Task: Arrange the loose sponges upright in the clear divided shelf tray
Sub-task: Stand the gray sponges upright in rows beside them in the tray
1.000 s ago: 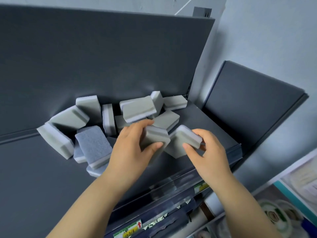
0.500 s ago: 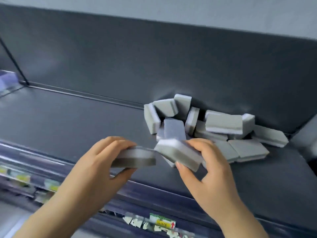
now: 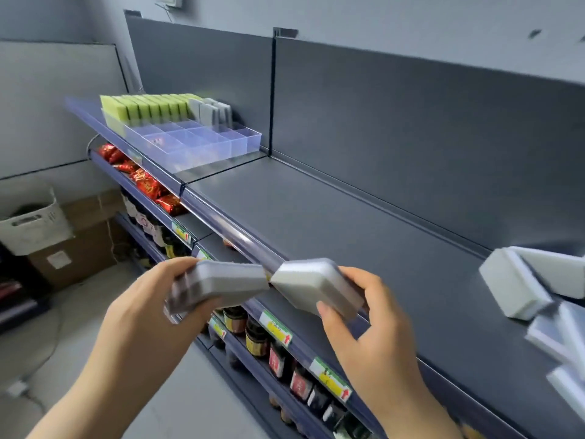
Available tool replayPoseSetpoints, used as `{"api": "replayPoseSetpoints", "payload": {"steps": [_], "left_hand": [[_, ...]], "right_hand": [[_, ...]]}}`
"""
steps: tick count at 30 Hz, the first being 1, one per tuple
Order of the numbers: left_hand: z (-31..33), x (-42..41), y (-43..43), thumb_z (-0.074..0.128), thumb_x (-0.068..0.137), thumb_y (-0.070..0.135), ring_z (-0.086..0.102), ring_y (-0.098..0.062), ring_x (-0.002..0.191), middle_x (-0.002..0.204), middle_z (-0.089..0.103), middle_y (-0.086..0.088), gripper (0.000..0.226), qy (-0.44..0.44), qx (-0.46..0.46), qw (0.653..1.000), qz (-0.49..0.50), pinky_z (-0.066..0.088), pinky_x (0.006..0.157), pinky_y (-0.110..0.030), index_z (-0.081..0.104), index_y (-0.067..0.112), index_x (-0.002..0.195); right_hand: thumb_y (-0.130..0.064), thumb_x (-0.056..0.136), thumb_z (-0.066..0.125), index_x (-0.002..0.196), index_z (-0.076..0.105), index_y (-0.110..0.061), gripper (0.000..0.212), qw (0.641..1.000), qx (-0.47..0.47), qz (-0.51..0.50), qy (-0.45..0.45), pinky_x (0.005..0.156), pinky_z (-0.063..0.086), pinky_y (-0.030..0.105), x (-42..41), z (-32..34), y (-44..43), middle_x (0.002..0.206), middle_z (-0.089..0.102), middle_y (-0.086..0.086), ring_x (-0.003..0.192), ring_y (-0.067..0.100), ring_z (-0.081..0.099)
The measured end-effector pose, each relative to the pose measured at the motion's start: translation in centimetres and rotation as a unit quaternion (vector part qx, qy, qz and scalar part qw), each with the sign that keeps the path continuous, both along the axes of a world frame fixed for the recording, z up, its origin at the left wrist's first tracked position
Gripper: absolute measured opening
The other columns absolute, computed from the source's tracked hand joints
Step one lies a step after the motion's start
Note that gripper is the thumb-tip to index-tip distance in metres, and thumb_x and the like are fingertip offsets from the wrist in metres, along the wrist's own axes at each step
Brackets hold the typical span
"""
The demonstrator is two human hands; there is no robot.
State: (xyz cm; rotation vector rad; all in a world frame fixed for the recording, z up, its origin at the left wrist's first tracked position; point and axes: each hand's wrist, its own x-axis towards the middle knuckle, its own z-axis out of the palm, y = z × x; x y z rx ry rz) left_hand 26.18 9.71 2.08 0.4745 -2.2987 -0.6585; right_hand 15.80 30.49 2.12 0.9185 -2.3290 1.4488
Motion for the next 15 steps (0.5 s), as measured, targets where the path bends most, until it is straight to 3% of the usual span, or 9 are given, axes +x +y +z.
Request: {"api": "replayPoseSetpoints", "payload": {"steps": [4, 7, 11, 15], "left_hand": [[0.3, 0.6, -8.7, 0.074, 0.058, 0.035, 0.050, 0.001, 0.081, 0.106, 0.052, 0.030, 0.046, -0.010, -0.022, 0.998, -0.054, 0.038, 0.065, -0.012, 0.058, 0.031, 0.101], [0.0, 1.1, -15.0, 0.080, 0.059, 0.038, 0.051, 0.005, 0.083, 0.108, 0.050, 0.032, 0.048, -0.018, -0.015, 0.999, -0.047, 0.037, 0.071, -0.010, 0.061, 0.031, 0.103], [0.3, 0.5, -21.1, 0.081, 0.060, 0.030, 0.051, 0.000, 0.082, 0.094, 0.059, 0.025, 0.049, -0.016, -0.016, 0.999, -0.032, 0.035, 0.073, -0.011, 0.065, 0.019, 0.106], [1.3, -1.9, -25.7, 0.083, 0.061, 0.040, 0.047, 0.001, 0.080, 0.088, 0.061, 0.017, 0.051, -0.018, -0.016, 0.999, -0.023, 0.038, 0.073, -0.004, 0.066, 0.019, 0.104]], "right_hand": [[-0.031, 0.077, 0.064, 0.104, 0.048, -0.049, 0.037, 1.000, 0.019, 0.005, -0.001, 0.076, 0.043, 0.008, 0.2, 0.1, -7.8, 0.107, 0.053, -0.026, 0.102, 0.000, 0.052], [-0.029, 0.078, 0.068, 0.104, 0.049, -0.049, 0.038, 1.000, 0.027, 0.003, -0.011, 0.080, 0.045, 0.013, 0.1, -0.2, -13.2, 0.110, 0.051, -0.029, 0.104, -0.002, 0.051], [-0.034, 0.074, 0.065, 0.102, 0.048, -0.051, 0.037, 0.999, 0.033, -0.005, -0.021, 0.078, 0.037, 0.001, -0.6, -0.3, -19.4, 0.112, 0.049, -0.033, 0.101, -0.008, 0.049], [-0.029, 0.076, 0.072, 0.098, 0.049, -0.050, 0.038, 0.999, 0.022, 0.005, -0.045, 0.071, 0.038, 0.001, -3.3, 0.7, -24.3, 0.099, 0.058, -0.027, 0.094, -0.011, 0.050]]}}
